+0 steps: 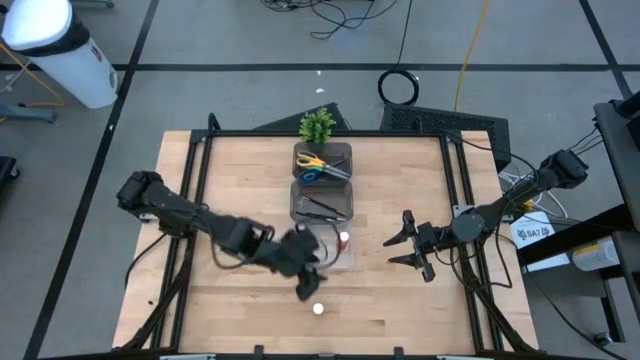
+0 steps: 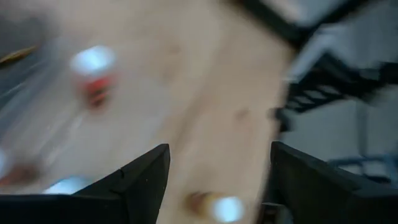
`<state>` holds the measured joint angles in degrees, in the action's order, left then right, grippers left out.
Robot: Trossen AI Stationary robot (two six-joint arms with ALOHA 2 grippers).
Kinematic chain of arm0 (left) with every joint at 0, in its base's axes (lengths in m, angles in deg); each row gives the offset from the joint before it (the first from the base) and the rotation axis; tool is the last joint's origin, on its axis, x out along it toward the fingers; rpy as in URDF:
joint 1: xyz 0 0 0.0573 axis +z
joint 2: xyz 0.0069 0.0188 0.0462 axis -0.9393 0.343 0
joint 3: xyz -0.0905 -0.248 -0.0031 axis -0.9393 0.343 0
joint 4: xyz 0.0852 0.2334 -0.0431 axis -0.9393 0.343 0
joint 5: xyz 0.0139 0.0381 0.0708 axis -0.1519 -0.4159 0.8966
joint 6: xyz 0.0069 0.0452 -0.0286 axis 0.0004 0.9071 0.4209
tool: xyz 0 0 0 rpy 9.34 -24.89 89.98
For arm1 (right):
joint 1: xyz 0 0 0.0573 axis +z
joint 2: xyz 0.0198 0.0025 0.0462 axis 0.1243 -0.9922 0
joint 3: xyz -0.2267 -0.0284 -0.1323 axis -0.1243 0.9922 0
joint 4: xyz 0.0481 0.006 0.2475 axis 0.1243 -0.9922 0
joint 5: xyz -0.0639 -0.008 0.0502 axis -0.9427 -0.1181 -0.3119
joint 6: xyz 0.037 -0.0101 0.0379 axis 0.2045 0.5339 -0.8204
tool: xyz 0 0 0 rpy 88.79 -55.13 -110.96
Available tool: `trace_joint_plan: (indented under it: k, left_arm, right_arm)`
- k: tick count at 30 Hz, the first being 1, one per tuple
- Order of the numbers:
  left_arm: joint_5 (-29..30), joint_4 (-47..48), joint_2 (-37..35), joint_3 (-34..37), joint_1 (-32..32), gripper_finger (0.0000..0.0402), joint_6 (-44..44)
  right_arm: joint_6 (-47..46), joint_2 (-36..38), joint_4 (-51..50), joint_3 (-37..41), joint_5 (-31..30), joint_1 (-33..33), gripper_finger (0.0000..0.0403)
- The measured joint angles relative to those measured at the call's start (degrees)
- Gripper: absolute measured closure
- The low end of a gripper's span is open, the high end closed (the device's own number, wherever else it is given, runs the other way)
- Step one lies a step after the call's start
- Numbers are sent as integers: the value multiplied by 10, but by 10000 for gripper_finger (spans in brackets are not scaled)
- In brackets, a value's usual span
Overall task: Pick & Place Paint Supplies
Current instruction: Put the yellow paint bottle into the transparent bin
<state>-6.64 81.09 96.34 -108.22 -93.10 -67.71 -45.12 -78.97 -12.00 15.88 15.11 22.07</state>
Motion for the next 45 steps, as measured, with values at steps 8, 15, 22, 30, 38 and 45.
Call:
trace_joint_plan:
  k: [8,15,22,30,38,45]
  left_arm:
    - [-20,-114,52,-1,-65,106,71]
    - [-27,-96,82,-1,-77,119,39]
    - [-22,-56,113,0,-72,121,51]
    - [-36,-56,138,0,-71,119,78]
    - [33,-52,60,0,-84,119,123]
    - [268,-34,4,0,-152,119,185]
  right_arm:
    - [0,0,4,0,0,0,220]
    - [0,0,1,1,0,0,220]
    - [0,0,0,1,0,0,220]
    - [0,0,-2,1,0,0,220]
    - [-3,-41,72,-2,6,17,220]
    - [16,-224,33,-160,18,56,220]
